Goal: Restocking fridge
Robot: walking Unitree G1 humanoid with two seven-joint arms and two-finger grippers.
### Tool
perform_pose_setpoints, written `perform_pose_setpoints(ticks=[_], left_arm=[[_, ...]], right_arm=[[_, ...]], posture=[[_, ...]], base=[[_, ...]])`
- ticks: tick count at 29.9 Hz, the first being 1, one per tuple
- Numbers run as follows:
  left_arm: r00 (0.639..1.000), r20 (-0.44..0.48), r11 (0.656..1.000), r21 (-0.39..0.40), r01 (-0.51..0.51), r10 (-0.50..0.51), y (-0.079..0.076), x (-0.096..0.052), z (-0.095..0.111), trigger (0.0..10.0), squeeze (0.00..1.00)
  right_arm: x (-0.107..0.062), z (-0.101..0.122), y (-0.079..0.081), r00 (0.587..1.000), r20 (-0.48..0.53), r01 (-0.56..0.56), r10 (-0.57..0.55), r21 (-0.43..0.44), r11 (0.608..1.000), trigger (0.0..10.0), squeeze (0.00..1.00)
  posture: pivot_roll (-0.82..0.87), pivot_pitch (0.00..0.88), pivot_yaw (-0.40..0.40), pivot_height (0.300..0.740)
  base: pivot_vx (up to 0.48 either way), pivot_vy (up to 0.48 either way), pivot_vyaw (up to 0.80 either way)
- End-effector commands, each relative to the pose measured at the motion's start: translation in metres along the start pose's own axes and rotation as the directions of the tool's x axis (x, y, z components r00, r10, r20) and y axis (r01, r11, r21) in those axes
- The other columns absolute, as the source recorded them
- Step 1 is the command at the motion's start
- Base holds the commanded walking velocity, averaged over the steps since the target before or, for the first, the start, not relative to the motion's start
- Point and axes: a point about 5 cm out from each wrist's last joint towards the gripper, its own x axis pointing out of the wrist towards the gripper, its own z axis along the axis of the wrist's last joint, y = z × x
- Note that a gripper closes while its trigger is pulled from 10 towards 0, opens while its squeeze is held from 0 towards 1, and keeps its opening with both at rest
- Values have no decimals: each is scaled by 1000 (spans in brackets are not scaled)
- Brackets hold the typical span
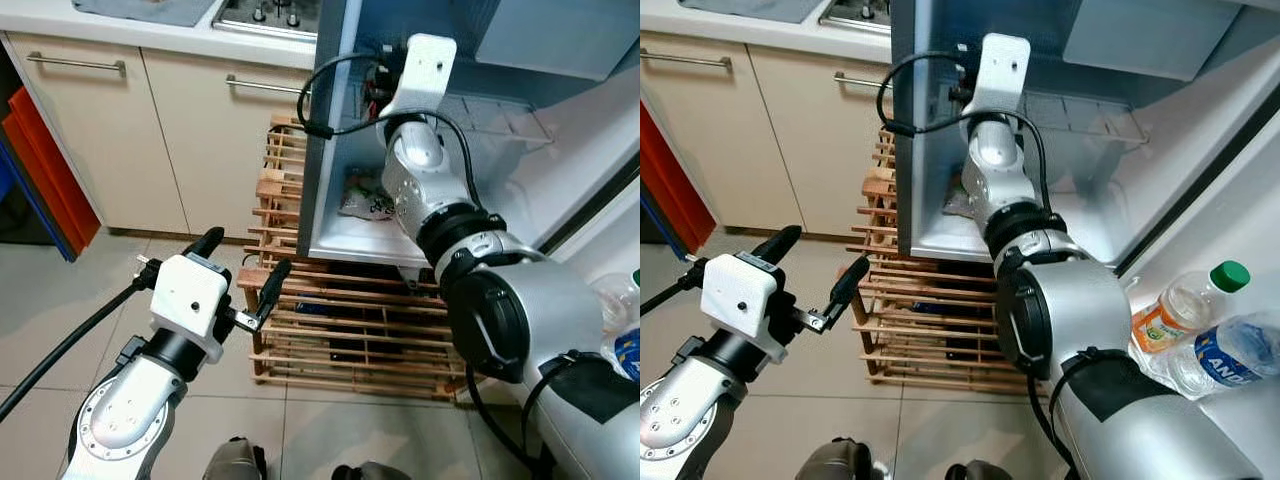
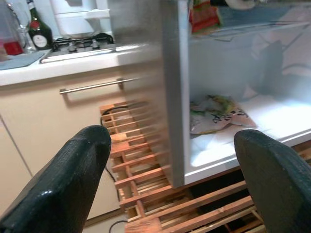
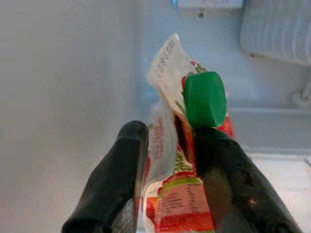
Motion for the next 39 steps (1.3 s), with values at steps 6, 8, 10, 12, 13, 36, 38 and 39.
perform_pose_setpoints(ticks=[6, 8, 10, 12, 13, 36, 38, 39], left_arm=[[999, 3, 999, 26, -32, 32, 4, 1, 4, 10000, 0], [999, 2, 999, 29, -35, 35, 4, 1, 3, 10000, 0], [999, 3, 999, 36, -34, 34, 4, 3, 3, 10000, 0], [999, 5, 999, 40, -32, 32, 5, 4, 3, 10000, 0], [999, 5, 999, 41, -32, 32, 5, 5, 3, 10000, 0], [998, 16, 997, 58, -54, 53, 2, 11, 5, 10000, 0], [998, 16, 997, 62, -55, 54, 1, 11, 6, 10000, 0], [998, 16, 996, 64, -55, 54, 1, 12, 6, 10000, 0]], right_arm=[[5, 20, 0, 997, 73, 2, 9, -149, 989, 10000, 1000], [6, 21, -1, 997, 82, 13, 1, -172, 985, 10000, 1000], [5, 17, -5, 997, 71, 25, -10, -200, 979, 10000, 1000], [4, 14, -7, 998, 66, 31, -18, -207, 978, 10000, 918], [4, 12, -8, 998, 59, 29, -18, -197, 980, 10000, 247], [2, -12, -19, 985, -171, 61, -7, 311, 948, 10000, 1000], [3, -11, -20, 985, -171, 68, -14, 316, 946, 10000, 1000], [4, -9, -21, 985, -171, 73, -19, 317, 946, 10000, 1000]], posture=[[338, 128, -121, 740], [335, 128, -121, 740], [333, 124, -120, 740], [333, 124, -118, 740], [333, 123, -117, 740], [318, 128, -130, 740], [317, 127, -131, 740], [315, 128, -131, 740]], base=[[0, 0, 0], [0, 0, 0], [0, 0, 0], [0, 0, 0], [0, 0, 0], [0, 0, 0], [0, 0, 0], [0, 0, 0]])
